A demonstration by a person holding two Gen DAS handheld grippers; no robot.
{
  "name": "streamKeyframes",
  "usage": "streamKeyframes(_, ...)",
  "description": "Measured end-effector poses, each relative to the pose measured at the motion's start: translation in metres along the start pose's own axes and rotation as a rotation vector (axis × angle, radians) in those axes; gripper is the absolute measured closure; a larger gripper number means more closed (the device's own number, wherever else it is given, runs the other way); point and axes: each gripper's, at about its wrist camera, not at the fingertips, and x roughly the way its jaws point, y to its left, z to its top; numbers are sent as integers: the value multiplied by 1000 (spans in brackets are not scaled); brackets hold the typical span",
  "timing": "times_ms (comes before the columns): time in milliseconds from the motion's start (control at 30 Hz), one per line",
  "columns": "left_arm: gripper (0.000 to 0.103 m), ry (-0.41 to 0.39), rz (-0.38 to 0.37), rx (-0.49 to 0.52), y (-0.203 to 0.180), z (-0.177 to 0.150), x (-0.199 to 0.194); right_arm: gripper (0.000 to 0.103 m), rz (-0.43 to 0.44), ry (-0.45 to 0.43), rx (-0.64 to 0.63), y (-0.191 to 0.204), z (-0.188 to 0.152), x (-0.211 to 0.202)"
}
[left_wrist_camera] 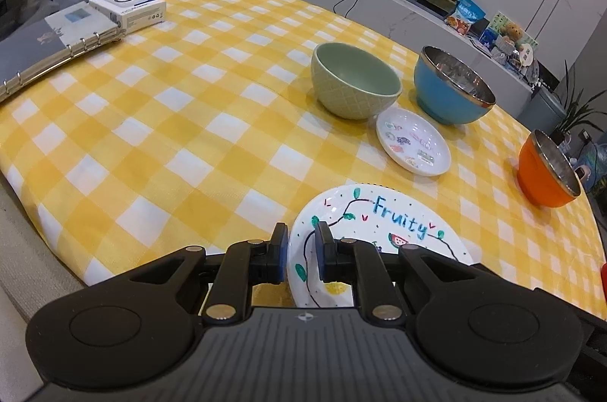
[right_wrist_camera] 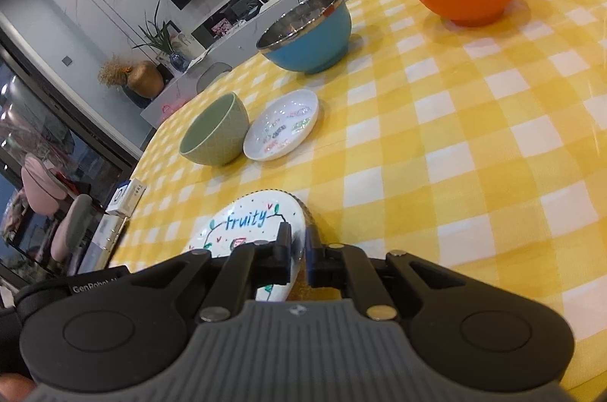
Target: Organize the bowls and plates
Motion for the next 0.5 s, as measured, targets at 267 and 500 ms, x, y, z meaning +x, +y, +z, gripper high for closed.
streamKeyframes(267, 86, 12, 20, 24, -3, -3, 4, 97, -48, -41, -123, 13, -5, 2)
streamKeyframes(500, 86, 4, 44, 60, -8, -5, 4, 97, -86, -71, -213, 19, -9, 5)
